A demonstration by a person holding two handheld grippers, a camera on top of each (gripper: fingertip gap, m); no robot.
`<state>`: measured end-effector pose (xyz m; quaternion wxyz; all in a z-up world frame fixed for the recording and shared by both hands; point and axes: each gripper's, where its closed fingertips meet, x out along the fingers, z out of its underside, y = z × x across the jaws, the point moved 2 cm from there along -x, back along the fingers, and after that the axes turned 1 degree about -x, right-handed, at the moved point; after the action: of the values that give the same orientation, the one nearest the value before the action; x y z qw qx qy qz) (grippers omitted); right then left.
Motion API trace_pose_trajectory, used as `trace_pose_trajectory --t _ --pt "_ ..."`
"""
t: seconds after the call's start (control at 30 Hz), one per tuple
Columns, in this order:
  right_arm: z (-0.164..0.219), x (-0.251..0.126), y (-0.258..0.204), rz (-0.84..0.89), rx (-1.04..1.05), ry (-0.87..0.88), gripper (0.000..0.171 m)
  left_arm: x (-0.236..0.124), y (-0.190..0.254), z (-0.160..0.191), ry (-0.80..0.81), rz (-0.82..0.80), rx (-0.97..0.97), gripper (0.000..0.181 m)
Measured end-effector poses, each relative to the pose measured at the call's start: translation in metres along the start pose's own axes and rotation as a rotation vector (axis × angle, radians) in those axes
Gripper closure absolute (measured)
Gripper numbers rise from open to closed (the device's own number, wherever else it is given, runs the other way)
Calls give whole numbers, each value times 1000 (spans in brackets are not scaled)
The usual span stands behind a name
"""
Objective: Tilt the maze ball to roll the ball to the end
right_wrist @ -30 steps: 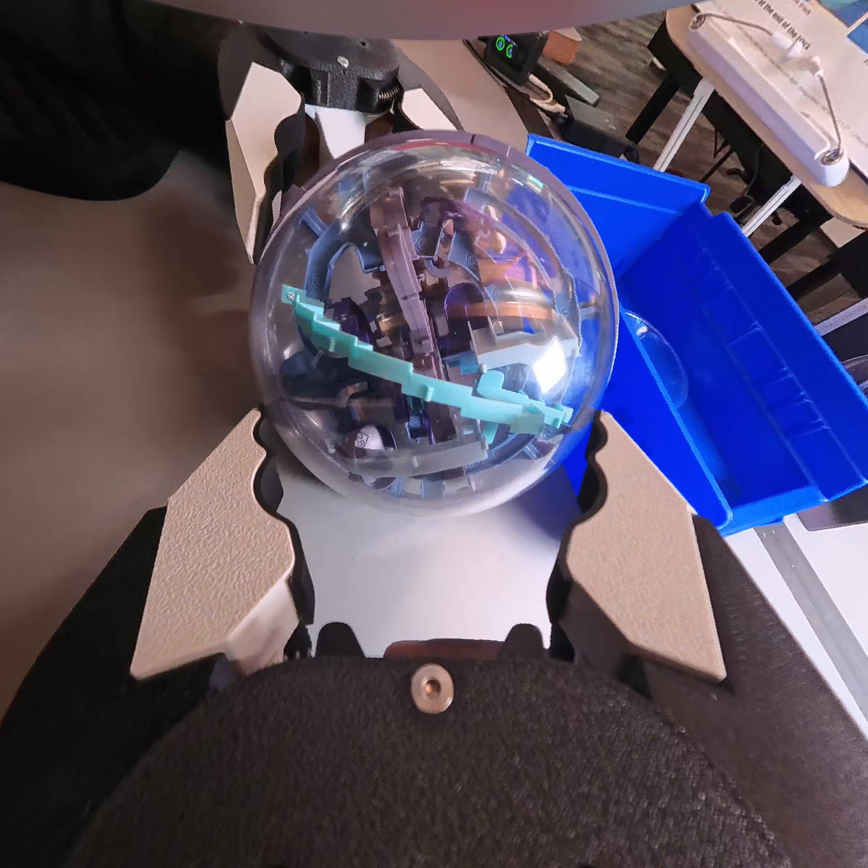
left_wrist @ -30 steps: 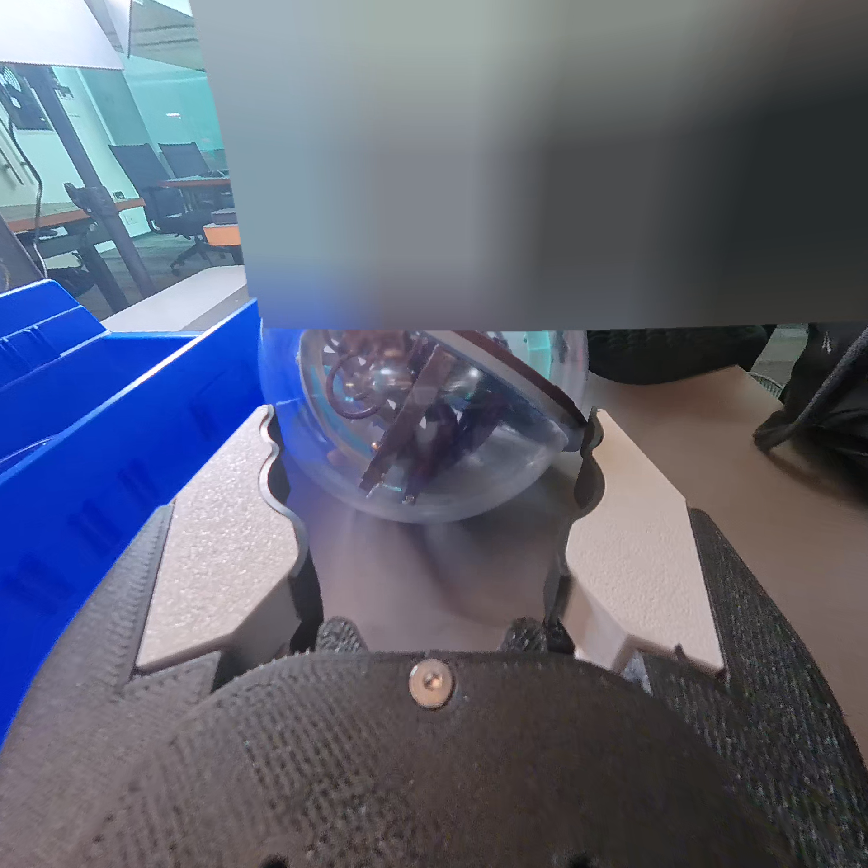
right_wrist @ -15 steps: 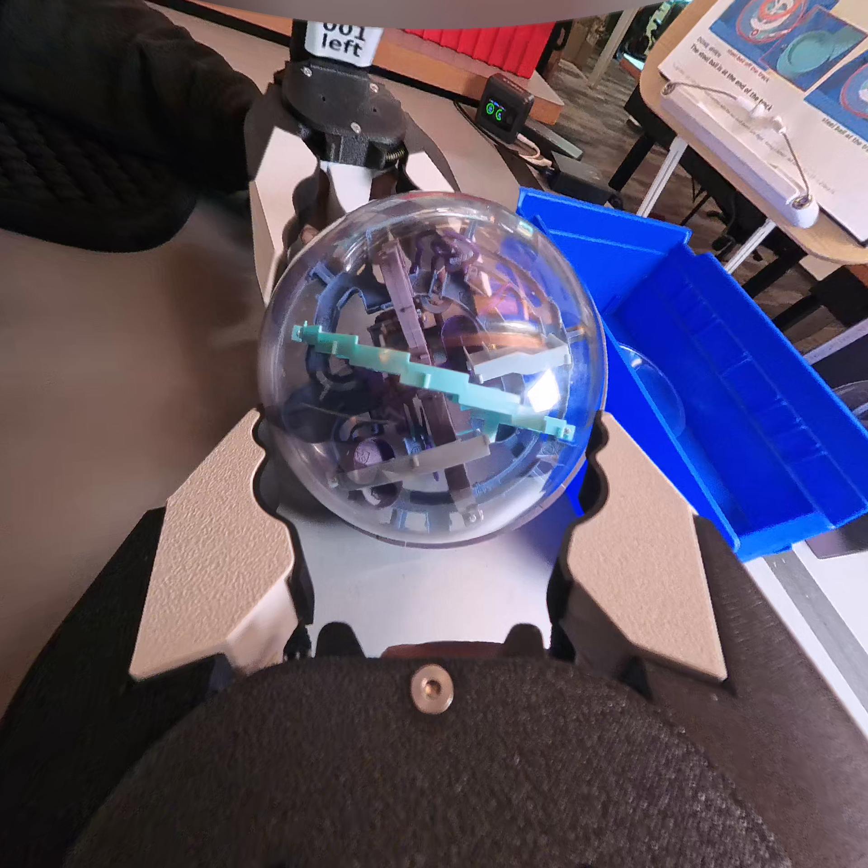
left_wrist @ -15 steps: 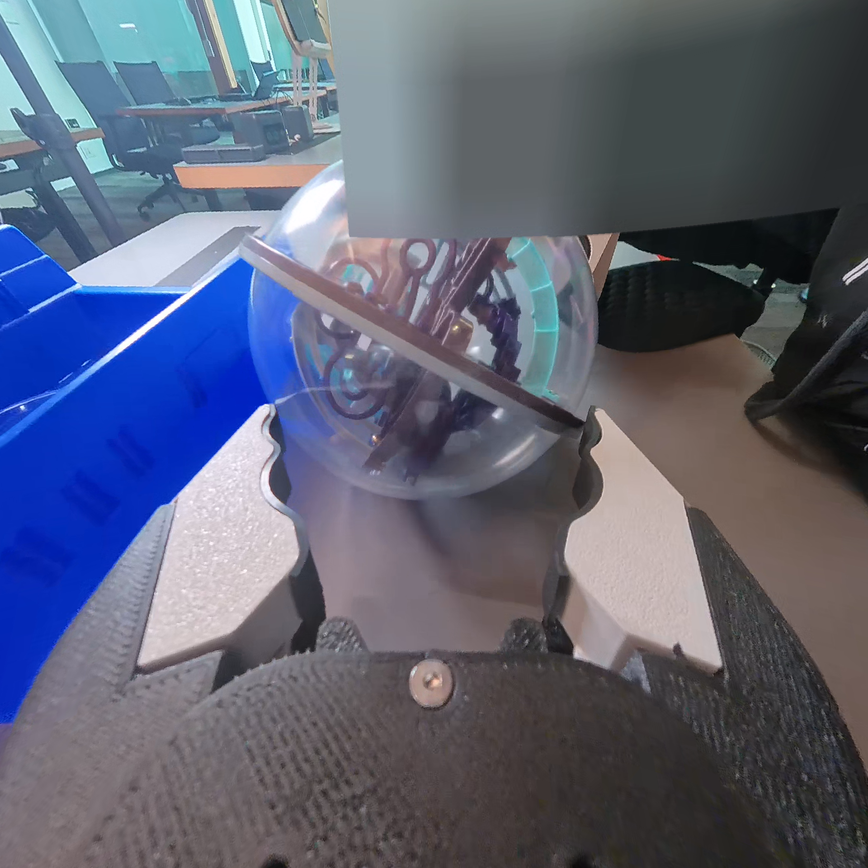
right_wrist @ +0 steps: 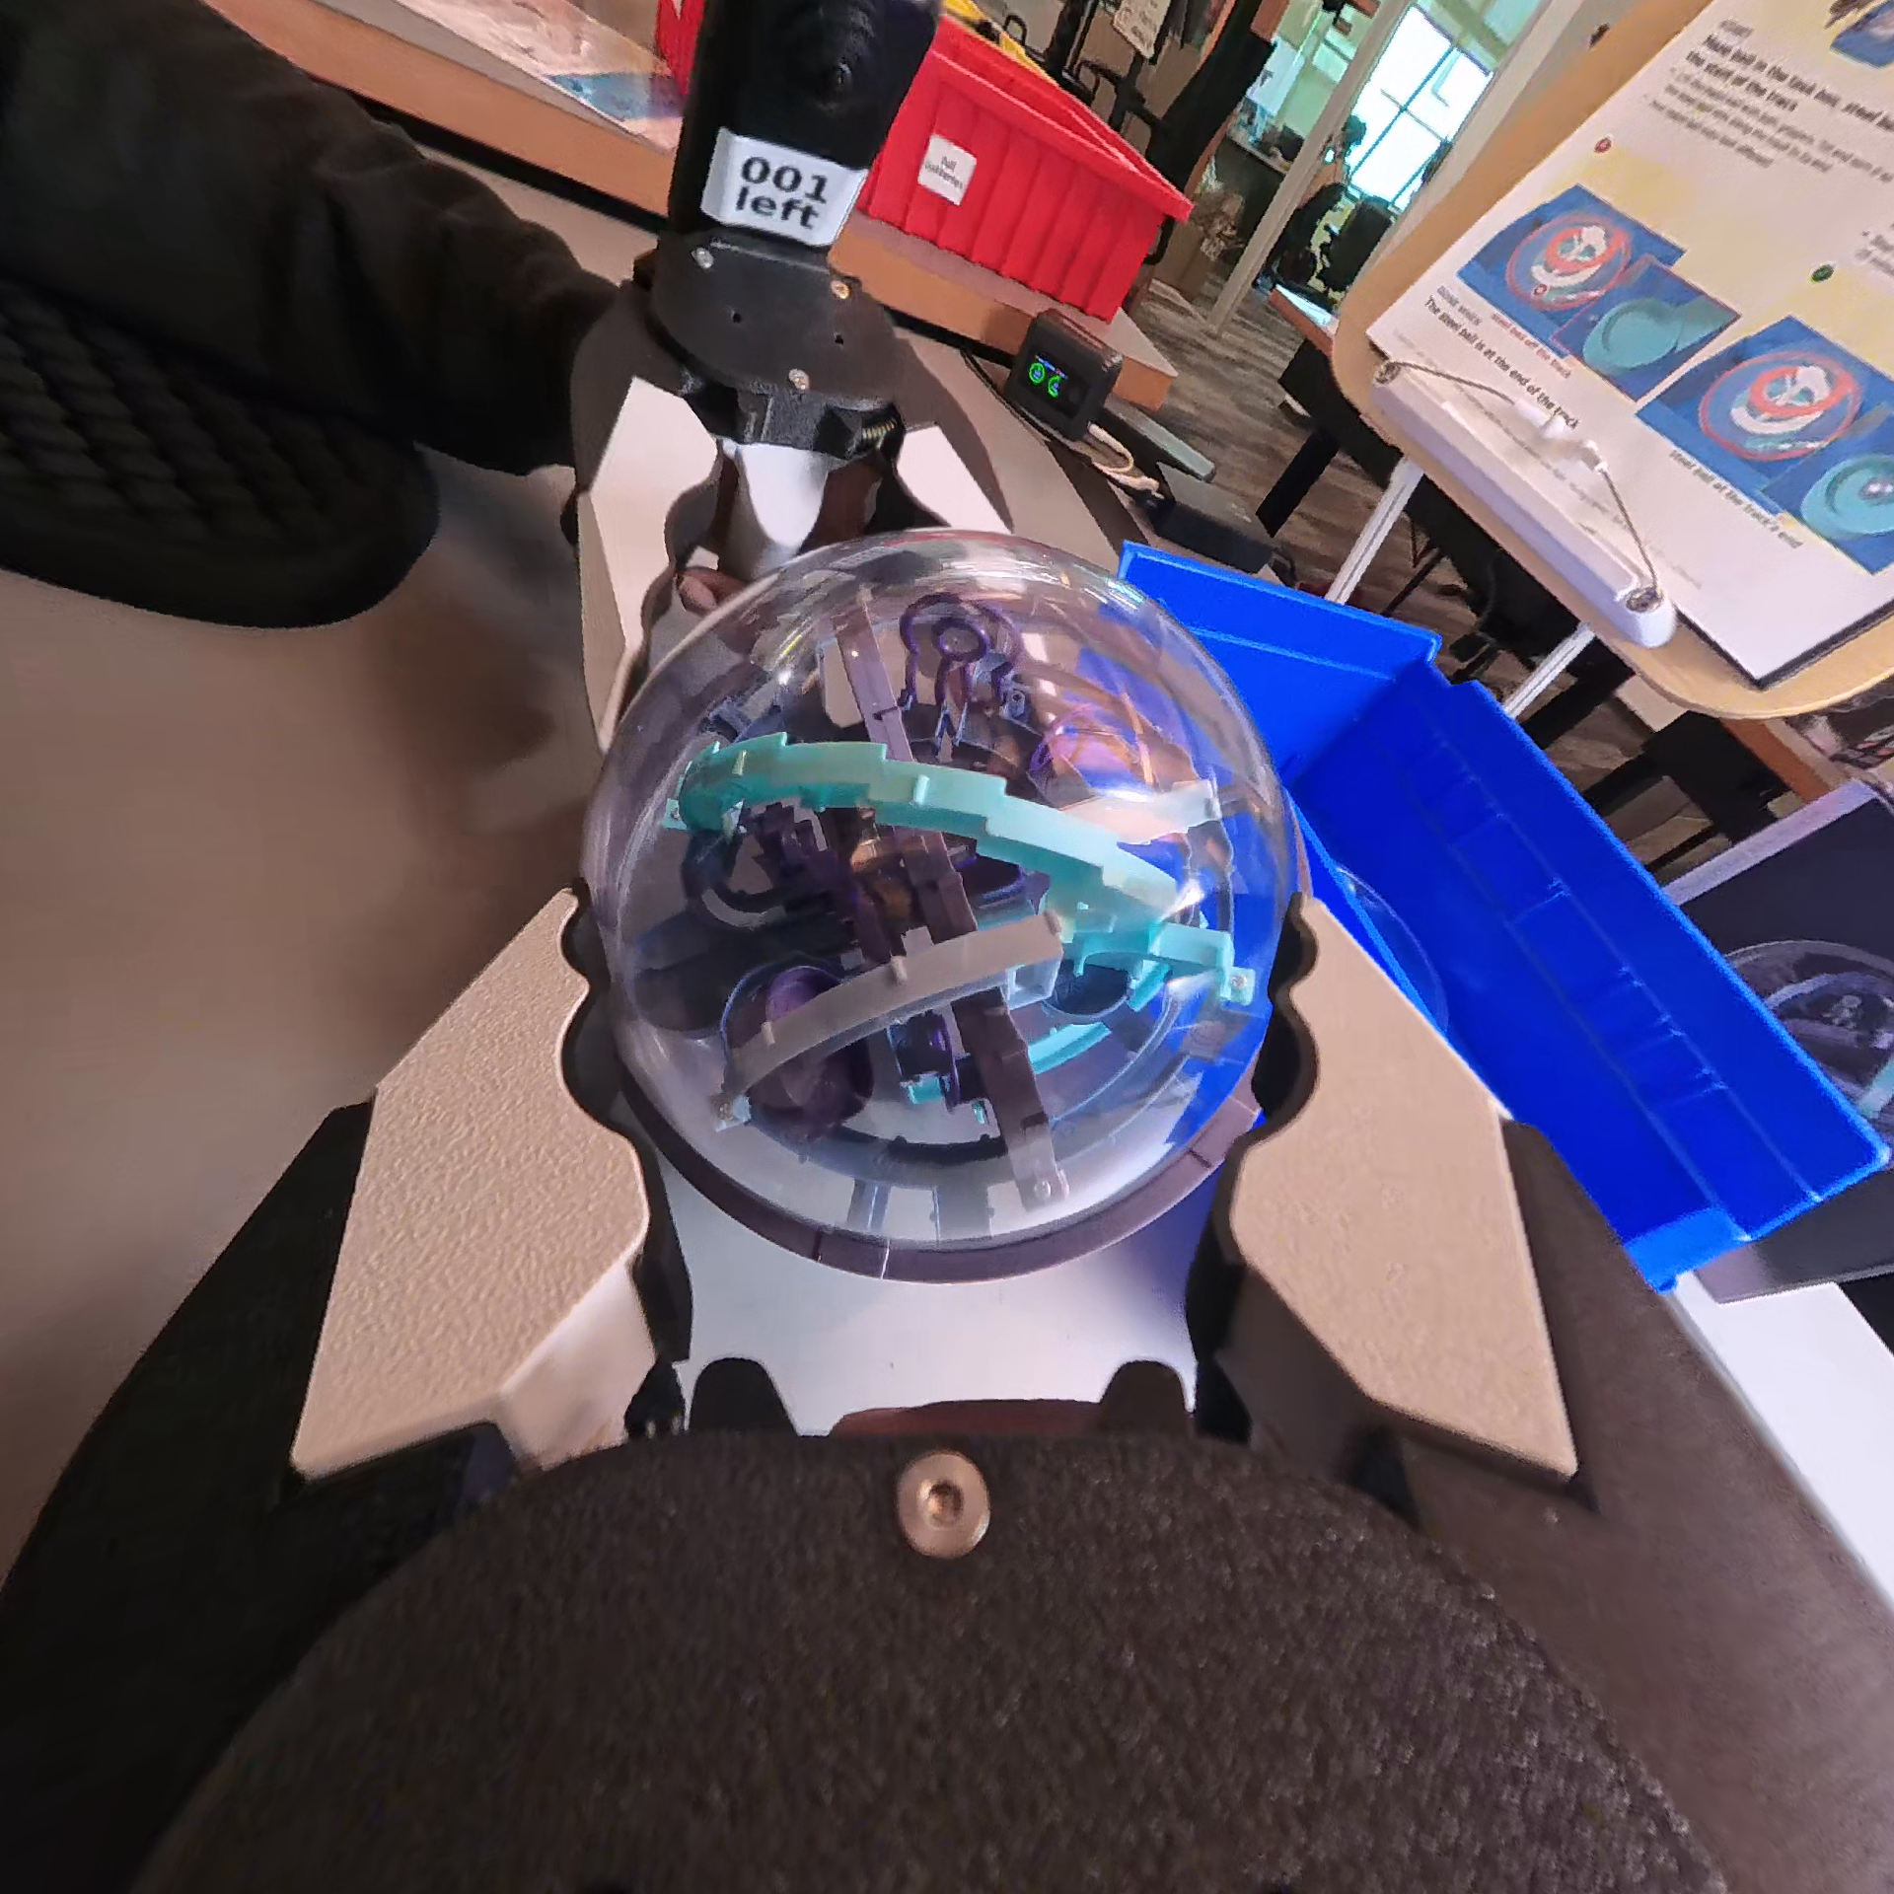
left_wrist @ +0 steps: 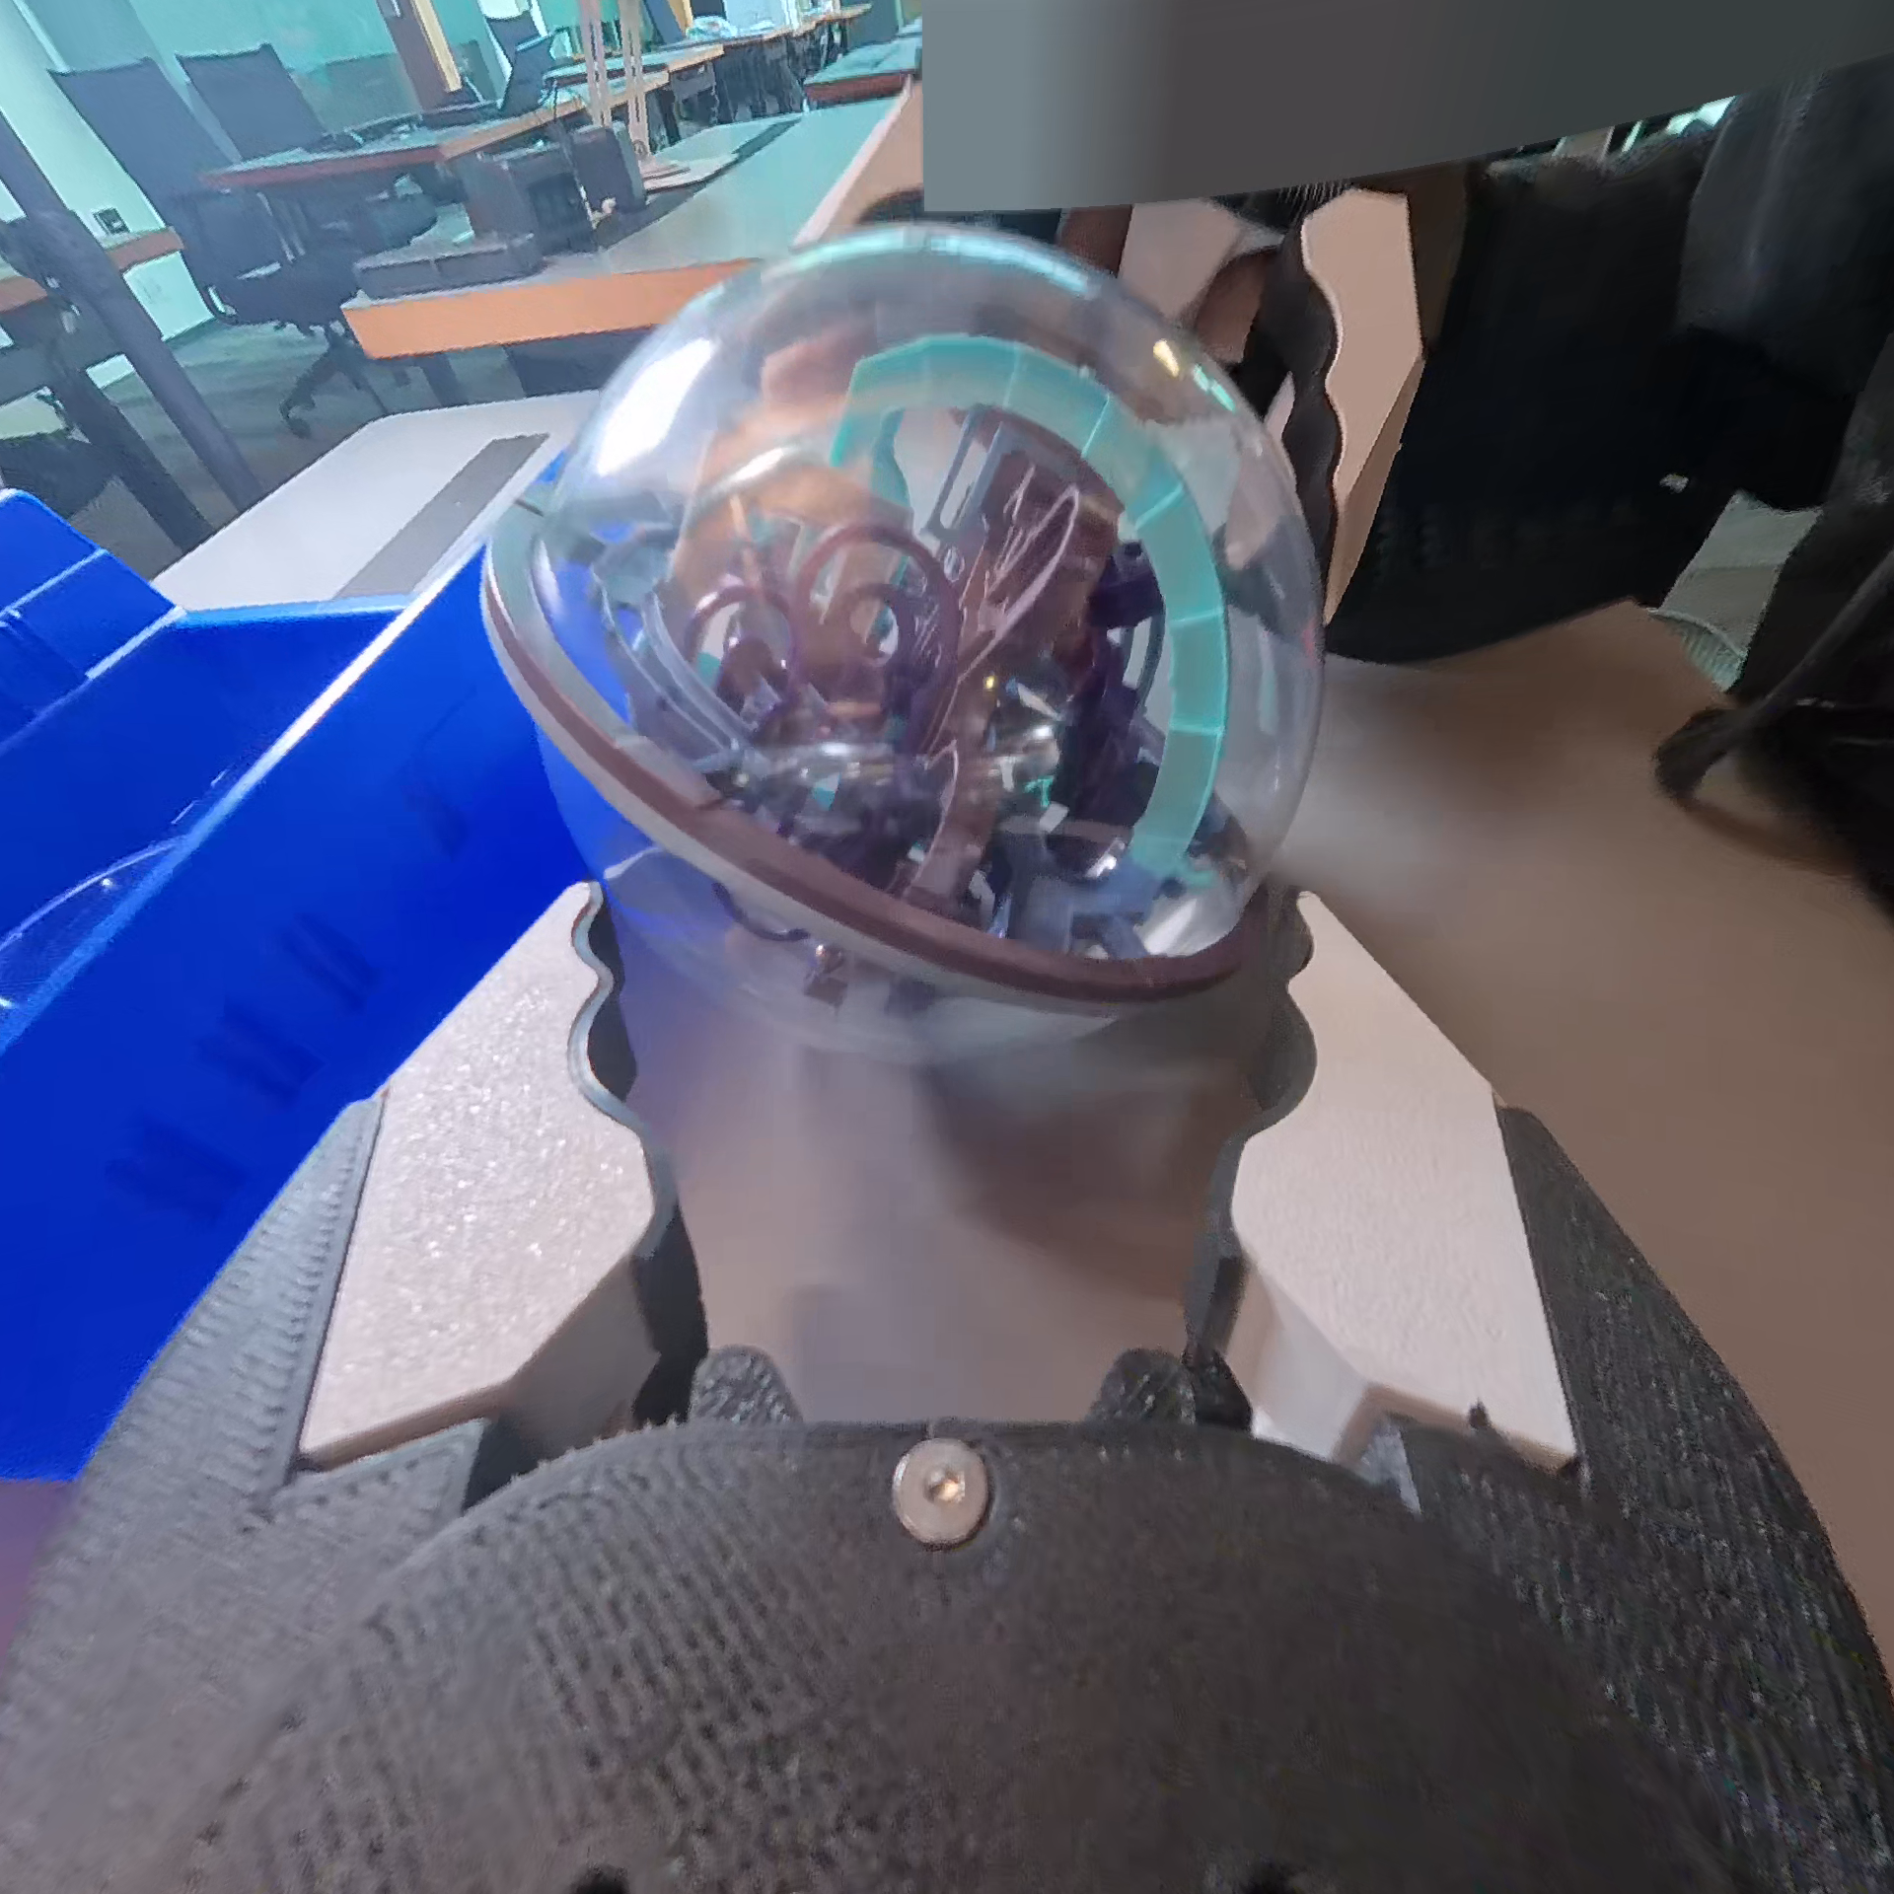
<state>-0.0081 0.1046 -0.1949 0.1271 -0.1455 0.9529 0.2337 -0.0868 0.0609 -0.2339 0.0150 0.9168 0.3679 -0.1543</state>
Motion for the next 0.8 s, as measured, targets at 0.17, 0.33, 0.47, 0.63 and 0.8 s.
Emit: trace_pose_trajectory --t 0.17,0.33,0.47,0.63,0.8 --pt "-5 -1 -7 11 -51 30 49 -8 0 -13 49 -25 -37 58" --pt "-10 -4 -12 12 -50 71 53 -7 8 -12 58 -22 17 62" --pt "-12 -4 -13 14 -44 89 54 -10 8 -11 77 -12 27 64" --pt "-14 -1 -10 18 0 119 54 -13 5 -7 98 -3 -4 69" --pt "-12 4 -3 39 67 149 53 -14 -2 1 85 -15 -34 72"
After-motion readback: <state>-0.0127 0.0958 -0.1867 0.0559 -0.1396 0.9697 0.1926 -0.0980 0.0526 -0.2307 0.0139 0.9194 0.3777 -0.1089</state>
